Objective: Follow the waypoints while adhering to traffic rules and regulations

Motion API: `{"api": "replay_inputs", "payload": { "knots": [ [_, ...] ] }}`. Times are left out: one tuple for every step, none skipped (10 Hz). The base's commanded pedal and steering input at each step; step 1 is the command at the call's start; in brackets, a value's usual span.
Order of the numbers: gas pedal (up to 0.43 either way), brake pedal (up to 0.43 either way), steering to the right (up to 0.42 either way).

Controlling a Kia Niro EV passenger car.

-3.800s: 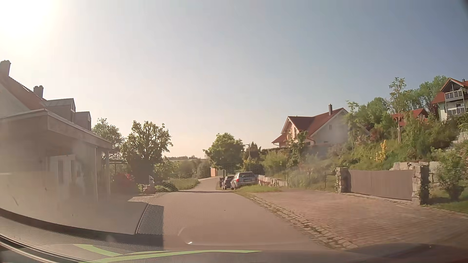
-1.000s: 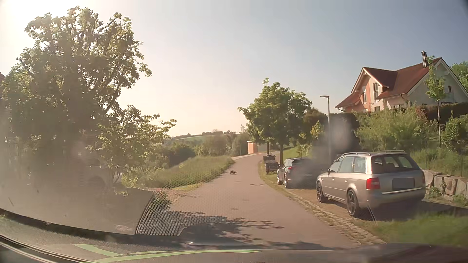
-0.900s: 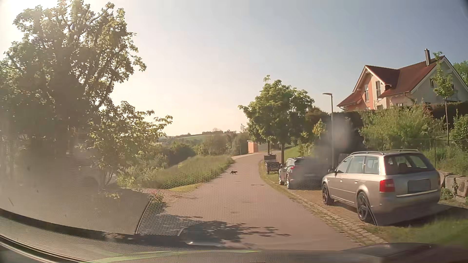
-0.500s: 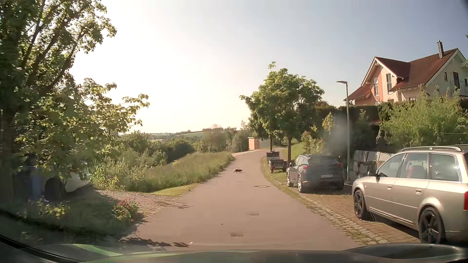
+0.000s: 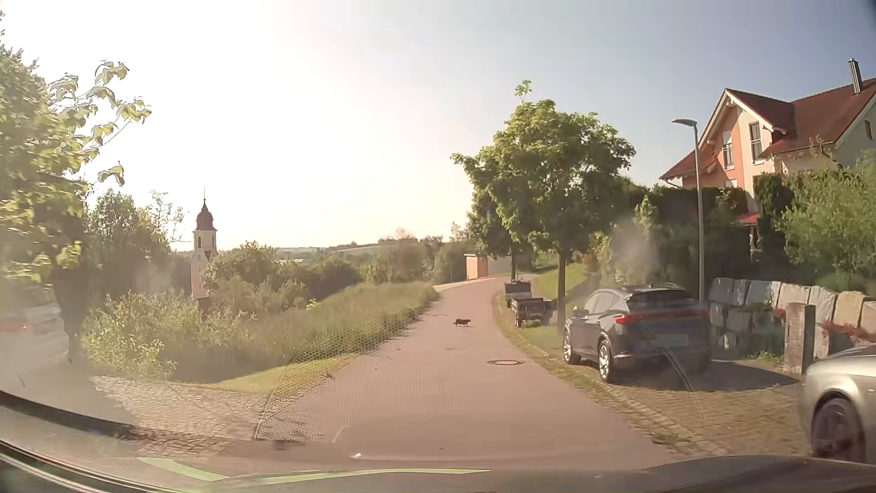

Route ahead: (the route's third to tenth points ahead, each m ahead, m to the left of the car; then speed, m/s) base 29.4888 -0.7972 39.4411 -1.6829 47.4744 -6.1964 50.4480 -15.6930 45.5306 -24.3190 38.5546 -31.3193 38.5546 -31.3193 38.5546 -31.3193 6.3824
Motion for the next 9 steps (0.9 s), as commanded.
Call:
{"api": "replay_inputs", "payload": {
  "knots": [
    [0.000, 0.000, 0.000],
    [0.000, 0.000, 0.000],
    [0.000, 0.000, 0.000],
    [0.000, 0.000, 0.000],
    [0.000, 0.000, 0.000],
    [0.000, 0.000, 0.001],
    [0.000, 0.000, 0.003],
    [0.000, 0.000, 0.003],
    [0.000, 0.000, 0.004]
  ]
}}
